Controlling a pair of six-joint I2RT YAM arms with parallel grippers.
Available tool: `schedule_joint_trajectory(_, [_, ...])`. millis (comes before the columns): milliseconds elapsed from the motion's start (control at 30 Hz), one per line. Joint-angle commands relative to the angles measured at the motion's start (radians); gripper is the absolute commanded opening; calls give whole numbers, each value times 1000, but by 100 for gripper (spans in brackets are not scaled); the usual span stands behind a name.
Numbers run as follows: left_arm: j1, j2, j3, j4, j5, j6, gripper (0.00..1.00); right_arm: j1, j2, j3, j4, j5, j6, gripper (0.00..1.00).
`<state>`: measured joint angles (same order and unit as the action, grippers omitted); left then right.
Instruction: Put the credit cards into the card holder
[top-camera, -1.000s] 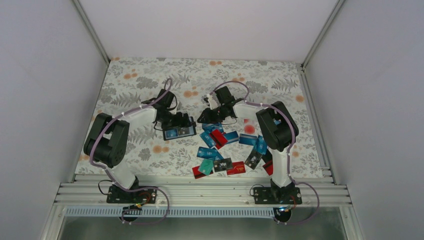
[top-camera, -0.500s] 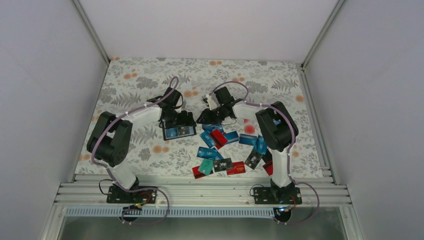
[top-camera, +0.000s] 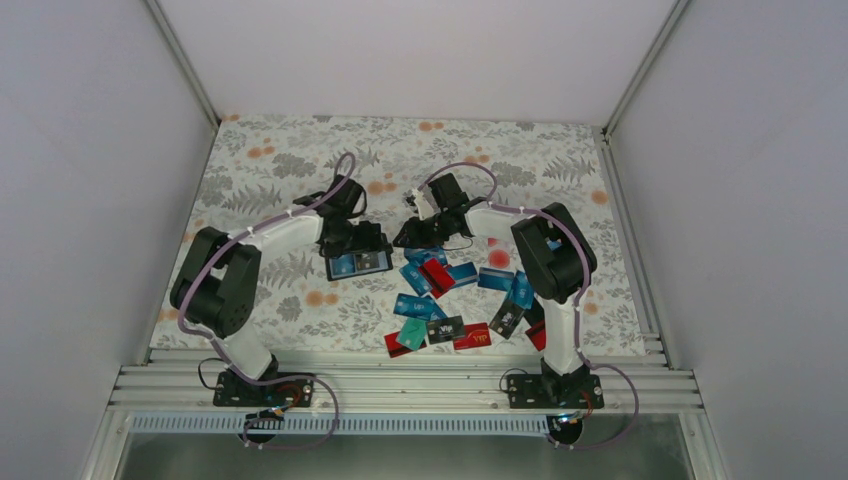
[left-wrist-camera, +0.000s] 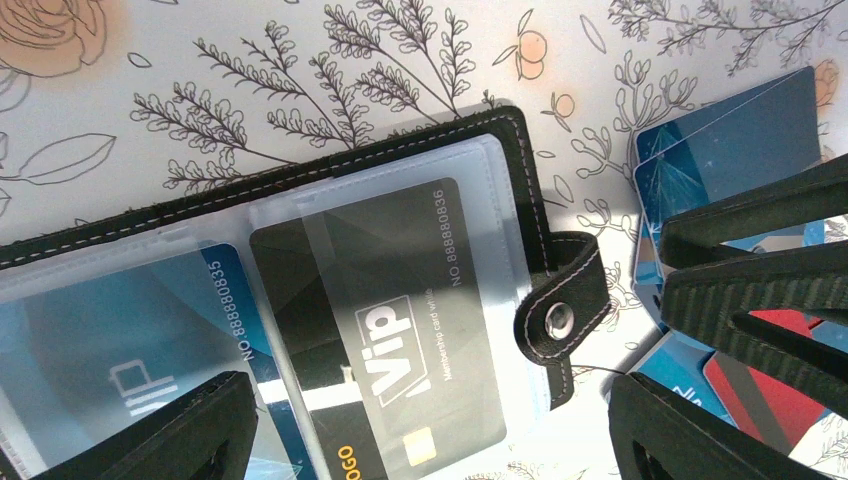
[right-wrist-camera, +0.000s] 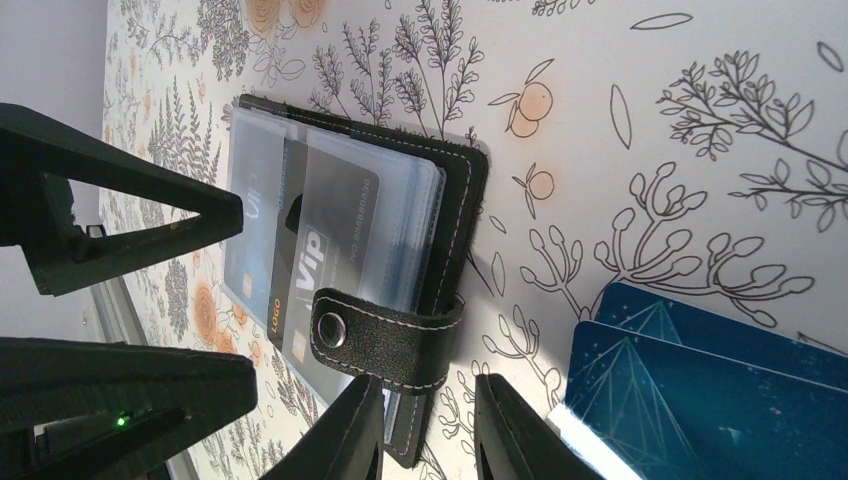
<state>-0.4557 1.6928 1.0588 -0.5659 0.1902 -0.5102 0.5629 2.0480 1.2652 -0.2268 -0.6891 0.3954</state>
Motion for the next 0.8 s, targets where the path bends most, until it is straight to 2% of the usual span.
schedule_joint_trajectory(0, [-13, 4, -1, 4, 3, -19, 87, 8, -3, -5, 16, -14, -5, 25])
schedule_joint_trajectory(767, [-50, 70, 2, 11, -30, -45, 87, 8, 0, -7, 12, -16, -7, 24])
